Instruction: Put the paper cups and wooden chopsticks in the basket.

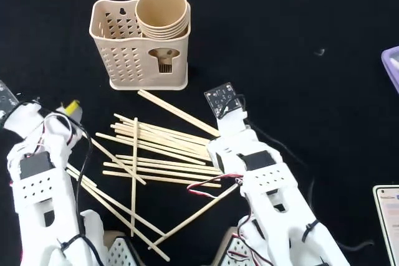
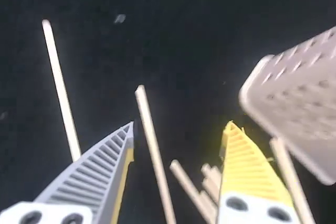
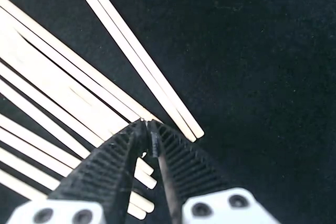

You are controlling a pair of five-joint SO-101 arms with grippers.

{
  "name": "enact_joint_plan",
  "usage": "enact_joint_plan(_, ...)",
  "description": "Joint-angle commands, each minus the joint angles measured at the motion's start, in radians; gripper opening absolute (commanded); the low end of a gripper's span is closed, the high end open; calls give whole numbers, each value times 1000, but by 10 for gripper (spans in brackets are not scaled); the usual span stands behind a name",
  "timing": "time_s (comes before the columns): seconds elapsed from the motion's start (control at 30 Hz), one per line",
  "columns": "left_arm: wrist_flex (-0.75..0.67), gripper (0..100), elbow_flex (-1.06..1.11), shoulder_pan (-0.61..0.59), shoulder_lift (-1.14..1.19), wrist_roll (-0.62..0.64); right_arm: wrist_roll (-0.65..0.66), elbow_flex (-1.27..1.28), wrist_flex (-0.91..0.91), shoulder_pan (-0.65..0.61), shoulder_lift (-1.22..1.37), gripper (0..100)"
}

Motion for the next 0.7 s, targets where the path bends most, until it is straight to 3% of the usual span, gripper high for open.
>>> enact_joint_plan(0.0, 230, 275, -130, 12, -17, -18, -2, -2, -23, 12, -33, 15)
enact_joint_plan(0.13, 516, 275, -191, 148, -8, -150, -2, -4, -23, 11, -33, 15)
enact_joint_plan(0.23, 637, 274, -188, 248, -8, -282, -2, -4, -23, 11, -33, 15)
enact_joint_plan(0.47, 723, 271, -162, 269, -8, -704, -2, -4, -23, 11, -33, 15)
enact_joint_plan(0.67, 801, 270, -108, 262, -18, -1198, -2, -4, -23, 11, -33, 15)
